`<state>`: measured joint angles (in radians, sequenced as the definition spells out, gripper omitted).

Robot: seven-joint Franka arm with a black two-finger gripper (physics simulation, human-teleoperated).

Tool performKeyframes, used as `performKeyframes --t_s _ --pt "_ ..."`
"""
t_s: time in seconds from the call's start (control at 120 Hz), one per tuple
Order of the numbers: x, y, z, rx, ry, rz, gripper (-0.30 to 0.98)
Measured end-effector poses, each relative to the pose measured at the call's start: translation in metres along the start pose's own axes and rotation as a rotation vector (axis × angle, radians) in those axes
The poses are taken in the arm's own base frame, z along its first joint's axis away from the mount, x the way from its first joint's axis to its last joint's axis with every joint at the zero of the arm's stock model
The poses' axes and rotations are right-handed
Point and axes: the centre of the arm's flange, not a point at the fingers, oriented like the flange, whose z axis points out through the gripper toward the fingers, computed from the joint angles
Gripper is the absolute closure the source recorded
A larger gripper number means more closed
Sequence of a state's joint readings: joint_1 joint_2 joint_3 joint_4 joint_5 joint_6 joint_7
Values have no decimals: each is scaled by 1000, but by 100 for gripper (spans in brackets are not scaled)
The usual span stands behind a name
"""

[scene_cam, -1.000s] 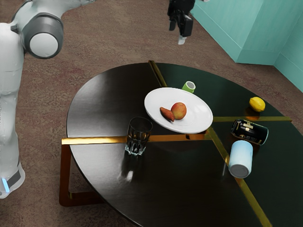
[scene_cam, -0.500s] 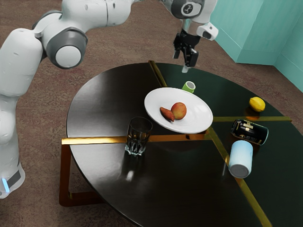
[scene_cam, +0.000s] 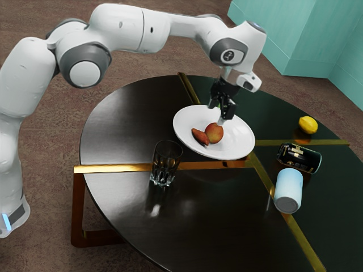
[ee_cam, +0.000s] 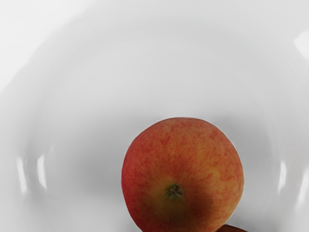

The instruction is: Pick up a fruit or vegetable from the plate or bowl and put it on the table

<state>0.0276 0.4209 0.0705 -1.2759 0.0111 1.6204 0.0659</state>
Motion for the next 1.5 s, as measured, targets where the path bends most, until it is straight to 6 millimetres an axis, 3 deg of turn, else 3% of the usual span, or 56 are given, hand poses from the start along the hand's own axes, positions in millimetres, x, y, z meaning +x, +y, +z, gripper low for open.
performKeyframes --t_s 0.317,0.633,0.85,1.083,1.183,1.275,1.35,1.5 --pt "8 2 21 -33 18 -1 0" --pt "17 5 61 -50 -14 -2 0" --pt "18 4 72 -61 -16 -7 1" --pt "20 4 80 -61 -19 -7 32" --pt "17 5 61 -57 9 1 36" --pt "10 27 21 -59 65 43 37" --pt "8 74 -3 -48 98 121 37" --pt "-3 160 -15 -23 108 258 38"
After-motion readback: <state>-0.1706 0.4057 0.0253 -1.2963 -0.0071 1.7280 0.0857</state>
